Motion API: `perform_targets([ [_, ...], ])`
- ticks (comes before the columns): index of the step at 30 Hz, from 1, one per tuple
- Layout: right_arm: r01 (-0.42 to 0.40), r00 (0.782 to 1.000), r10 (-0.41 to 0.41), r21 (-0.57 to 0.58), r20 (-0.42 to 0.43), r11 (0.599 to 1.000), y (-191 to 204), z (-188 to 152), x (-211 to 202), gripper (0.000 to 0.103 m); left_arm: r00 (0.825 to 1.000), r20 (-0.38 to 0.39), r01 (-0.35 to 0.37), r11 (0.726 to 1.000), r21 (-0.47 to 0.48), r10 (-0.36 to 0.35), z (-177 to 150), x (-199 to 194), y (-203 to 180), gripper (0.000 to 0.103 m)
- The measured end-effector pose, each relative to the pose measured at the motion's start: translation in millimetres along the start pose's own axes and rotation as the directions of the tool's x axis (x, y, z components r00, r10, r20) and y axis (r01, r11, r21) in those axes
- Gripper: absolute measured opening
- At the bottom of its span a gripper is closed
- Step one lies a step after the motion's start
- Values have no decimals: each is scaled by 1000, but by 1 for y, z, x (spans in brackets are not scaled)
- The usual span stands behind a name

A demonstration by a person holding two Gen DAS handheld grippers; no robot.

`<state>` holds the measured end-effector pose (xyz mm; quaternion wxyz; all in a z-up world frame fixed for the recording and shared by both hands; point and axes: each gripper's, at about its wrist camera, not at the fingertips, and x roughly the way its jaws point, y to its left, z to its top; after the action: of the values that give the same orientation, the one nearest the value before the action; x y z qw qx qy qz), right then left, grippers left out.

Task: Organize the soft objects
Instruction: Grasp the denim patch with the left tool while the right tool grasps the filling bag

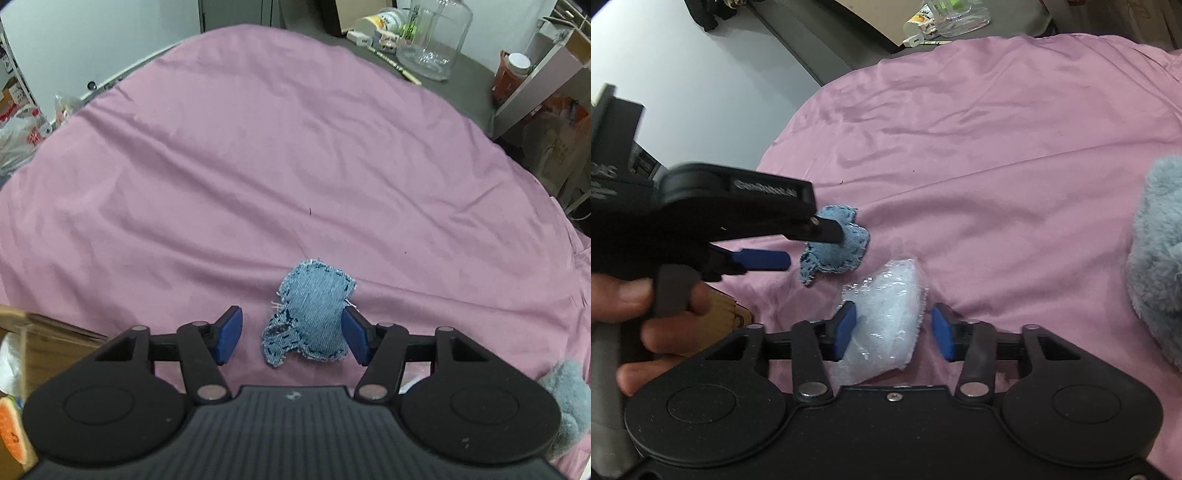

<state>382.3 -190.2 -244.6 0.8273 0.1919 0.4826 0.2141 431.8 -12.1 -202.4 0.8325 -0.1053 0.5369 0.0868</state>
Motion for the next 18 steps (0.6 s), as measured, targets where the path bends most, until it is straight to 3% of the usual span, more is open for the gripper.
perform_targets([
  [6, -15, 1000, 15, 13, 6, 1000, 1, -1, -5, 29, 999, -17, 41, 999, -33, -41, -2, 13, 7, 57],
  [8, -16, 1000, 16, 14, 12, 1000, 1, -2, -9, 27, 998, -16, 62, 997, -36, -63, -2, 14, 9, 50],
  [10, -17, 1000, 17, 20, 18, 1000, 2, -3, -11, 26, 993, -25, 116, 992, -58, -118, -1, 11, 11, 27],
  [12, -15, 1000, 15, 24, 26, 1000, 2, -3, -15, 25, 990, -25, 136, 989, -66, -137, -2, 4, 11, 21],
  [18, -6, 999, 6, 7, 51, 1000, 7, -7, -33, 20, 989, 21, 150, 987, -51, -149, -11, -29, 17, 20],
])
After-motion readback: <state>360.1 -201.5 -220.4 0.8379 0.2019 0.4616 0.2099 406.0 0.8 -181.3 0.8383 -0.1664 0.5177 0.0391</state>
